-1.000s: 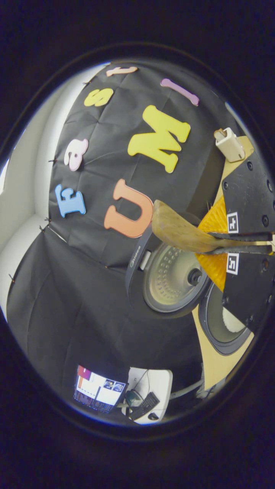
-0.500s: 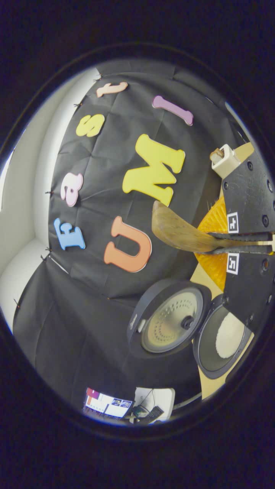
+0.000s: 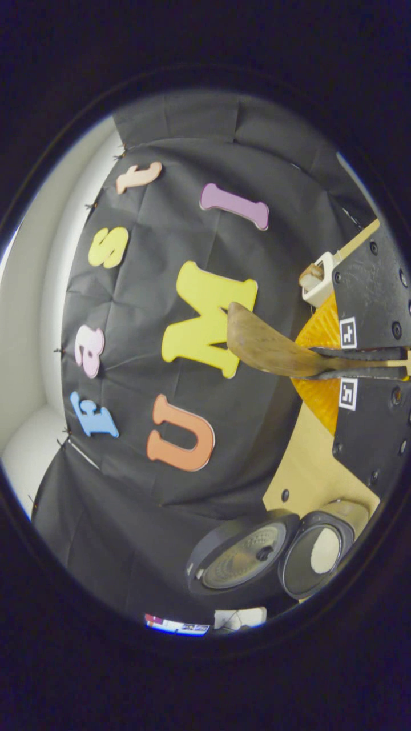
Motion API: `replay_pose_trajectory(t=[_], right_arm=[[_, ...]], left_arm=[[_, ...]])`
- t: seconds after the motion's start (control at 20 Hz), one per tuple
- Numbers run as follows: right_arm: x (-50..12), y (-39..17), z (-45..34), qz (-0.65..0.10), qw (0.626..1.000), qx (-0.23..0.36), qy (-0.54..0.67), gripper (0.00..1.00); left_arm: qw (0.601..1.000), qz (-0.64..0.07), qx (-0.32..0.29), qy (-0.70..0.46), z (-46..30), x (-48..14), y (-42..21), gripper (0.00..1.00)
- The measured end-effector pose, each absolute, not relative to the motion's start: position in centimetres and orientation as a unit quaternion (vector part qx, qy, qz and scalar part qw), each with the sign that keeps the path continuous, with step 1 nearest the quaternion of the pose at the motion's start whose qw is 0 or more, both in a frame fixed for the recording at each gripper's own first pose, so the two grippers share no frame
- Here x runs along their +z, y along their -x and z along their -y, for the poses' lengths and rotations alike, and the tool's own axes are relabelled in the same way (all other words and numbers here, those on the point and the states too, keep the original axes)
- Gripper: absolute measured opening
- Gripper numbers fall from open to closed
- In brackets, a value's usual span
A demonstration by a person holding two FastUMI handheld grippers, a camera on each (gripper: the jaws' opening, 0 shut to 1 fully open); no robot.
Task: Close the left gripper, press the button to open the rice cooker; take a wooden spoon from the chopstick holder with the right hand, scoop a spoonful of rice and pour it into the rice cooker, then put the wooden spoon back into the chopstick holder.
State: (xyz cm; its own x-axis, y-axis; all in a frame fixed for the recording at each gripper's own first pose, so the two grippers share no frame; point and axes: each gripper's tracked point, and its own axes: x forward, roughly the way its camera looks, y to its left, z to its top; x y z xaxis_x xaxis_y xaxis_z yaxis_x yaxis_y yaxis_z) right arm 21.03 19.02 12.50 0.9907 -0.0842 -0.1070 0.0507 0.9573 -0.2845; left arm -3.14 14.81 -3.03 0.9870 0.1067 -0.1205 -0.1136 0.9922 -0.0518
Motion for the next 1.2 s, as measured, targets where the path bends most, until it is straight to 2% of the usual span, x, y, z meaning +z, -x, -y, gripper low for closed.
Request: replay_pose_trajectory(t=[0.35,0.65,1.05,1.2], right_arm=[[9.9,-22.3,-7.1,-0.095,0.985,-0.109,0.092,0.04],[5.2,-22.3,-2.6,-0.119,0.985,-0.121,0.04,0.05],[-3.1,-22.3,3.2,-0.194,0.966,-0.169,-0.037,0.05],[-4.5,-22.3,3.8,-0.21,0.962,-0.166,-0.063,0.06]], left_arm=[[0.996,-0.064,0.055,0.015,-13.9,-3.1,2.9,0.97],[0.995,-0.072,0.059,0.022,-14.3,-3.5,2.5,0.97],[0.995,-0.069,0.058,0.043,-15.1,-3.7,2.4,0.98],[0.995,-0.071,0.058,0.045,-15.1,-3.8,2.3,0.97]])
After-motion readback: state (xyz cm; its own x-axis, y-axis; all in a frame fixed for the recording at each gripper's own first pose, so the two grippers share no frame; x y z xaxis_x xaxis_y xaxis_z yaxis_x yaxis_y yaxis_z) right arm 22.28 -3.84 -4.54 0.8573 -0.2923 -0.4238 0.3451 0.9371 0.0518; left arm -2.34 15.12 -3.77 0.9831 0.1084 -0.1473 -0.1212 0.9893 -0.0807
